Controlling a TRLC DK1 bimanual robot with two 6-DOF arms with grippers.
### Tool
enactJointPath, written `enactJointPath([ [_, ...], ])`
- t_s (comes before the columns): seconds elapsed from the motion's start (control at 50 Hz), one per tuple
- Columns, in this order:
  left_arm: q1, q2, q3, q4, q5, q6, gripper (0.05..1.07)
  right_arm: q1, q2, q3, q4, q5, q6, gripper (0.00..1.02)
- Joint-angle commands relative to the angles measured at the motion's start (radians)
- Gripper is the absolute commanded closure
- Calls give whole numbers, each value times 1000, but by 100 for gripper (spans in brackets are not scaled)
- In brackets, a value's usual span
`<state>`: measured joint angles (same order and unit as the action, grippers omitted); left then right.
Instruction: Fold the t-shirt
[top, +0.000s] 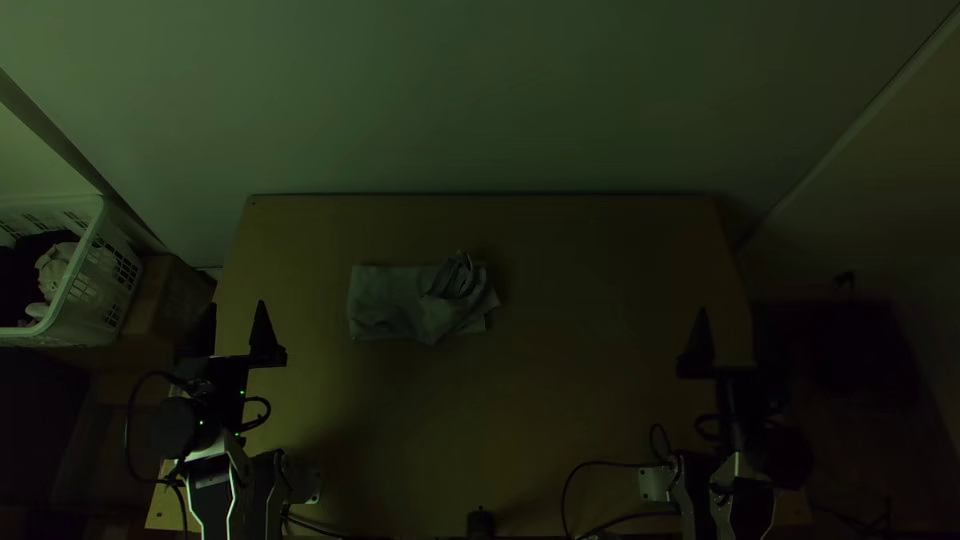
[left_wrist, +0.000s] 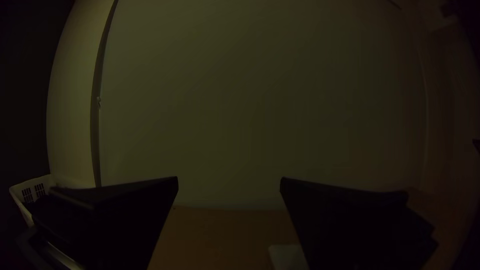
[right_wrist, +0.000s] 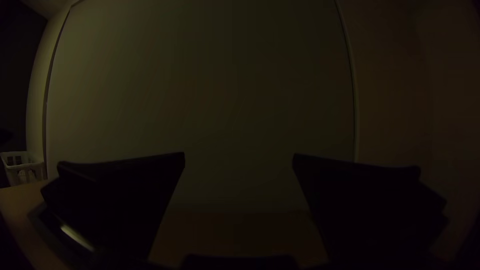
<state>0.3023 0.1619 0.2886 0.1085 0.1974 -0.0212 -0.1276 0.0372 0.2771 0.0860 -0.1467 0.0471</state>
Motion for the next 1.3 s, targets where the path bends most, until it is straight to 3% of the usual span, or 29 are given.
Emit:
enactJointPath([
  [0.0,-8,-99,-69,30,-1,6,9,-6,-42,-72,52,9,45,3],
  [0.12,-29,-163,-117,36,-1,-8,9,-23,-42,-136,86,13,112,3],
  [0.32,-29,-165,-210,82,-6,0,9,-43,-42,-271,141,15,168,3],
  [0.46,-23,-165,-278,82,-7,24,9,-78,-42,-276,-29,12,206,3],
  [0.58,-40,-160,-290,-79,-6,15,9,-60,-39,-273,-71,15,201,3],
  [1.28,-34,-162,-290,-76,-9,18,9,-58,-40,-273,-68,16,195,3],
])
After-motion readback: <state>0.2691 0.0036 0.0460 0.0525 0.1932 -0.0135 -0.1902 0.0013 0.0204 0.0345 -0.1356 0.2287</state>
